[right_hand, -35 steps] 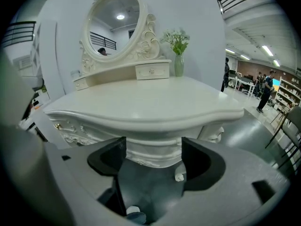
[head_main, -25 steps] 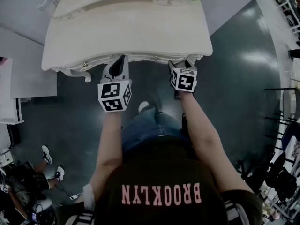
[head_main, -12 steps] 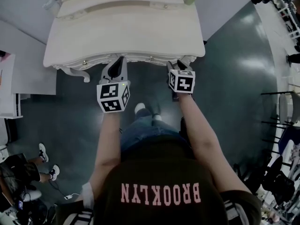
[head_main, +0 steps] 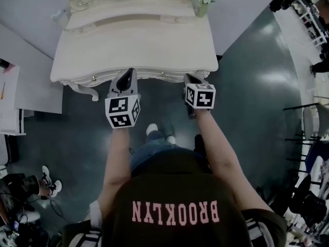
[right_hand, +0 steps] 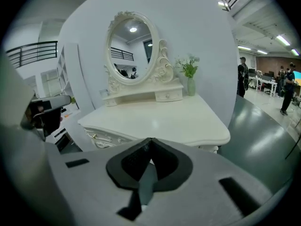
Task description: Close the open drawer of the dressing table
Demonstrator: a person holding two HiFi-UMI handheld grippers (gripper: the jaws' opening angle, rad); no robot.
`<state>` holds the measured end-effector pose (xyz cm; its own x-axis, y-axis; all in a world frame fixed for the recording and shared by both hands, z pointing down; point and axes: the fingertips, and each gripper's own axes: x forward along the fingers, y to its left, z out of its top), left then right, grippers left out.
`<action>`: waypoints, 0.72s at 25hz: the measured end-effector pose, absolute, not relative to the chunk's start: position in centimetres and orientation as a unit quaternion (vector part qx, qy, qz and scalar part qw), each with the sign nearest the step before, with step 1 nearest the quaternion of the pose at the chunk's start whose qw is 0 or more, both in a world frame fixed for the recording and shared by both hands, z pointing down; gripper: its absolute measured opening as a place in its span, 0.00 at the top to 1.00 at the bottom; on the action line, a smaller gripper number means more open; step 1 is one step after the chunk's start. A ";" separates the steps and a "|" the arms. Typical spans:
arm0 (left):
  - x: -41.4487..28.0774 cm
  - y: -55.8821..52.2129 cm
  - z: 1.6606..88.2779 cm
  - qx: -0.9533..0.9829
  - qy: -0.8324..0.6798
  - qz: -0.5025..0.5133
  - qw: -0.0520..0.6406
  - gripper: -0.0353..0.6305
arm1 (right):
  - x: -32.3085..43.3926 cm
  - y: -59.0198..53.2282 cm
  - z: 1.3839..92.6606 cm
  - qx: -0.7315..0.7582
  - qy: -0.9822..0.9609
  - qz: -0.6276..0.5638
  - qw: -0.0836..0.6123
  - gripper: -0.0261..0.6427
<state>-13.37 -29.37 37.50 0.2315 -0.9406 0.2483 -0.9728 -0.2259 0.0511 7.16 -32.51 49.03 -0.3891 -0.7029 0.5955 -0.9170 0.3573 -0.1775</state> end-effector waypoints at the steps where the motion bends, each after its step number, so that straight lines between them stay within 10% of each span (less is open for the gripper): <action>1: -13.2 -29.4 37.2 0.780 -0.613 0.082 0.094 0.93 | 7.0 -32.4 48.6 0.503 -0.801 0.247 0.212 0.96; 18: -10.3 -30.2 30.8 0.807 -0.586 0.070 0.008 0.93 | 7.5 -31.3 35.1 0.484 -0.863 0.077 0.125 0.96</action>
<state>-10.25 -30.20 30.81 0.3033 -0.9450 0.1222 -0.9474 -0.3128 -0.0679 7.53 -31.27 35.06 -0.5008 -0.8152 0.2909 -0.8539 0.5203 -0.0122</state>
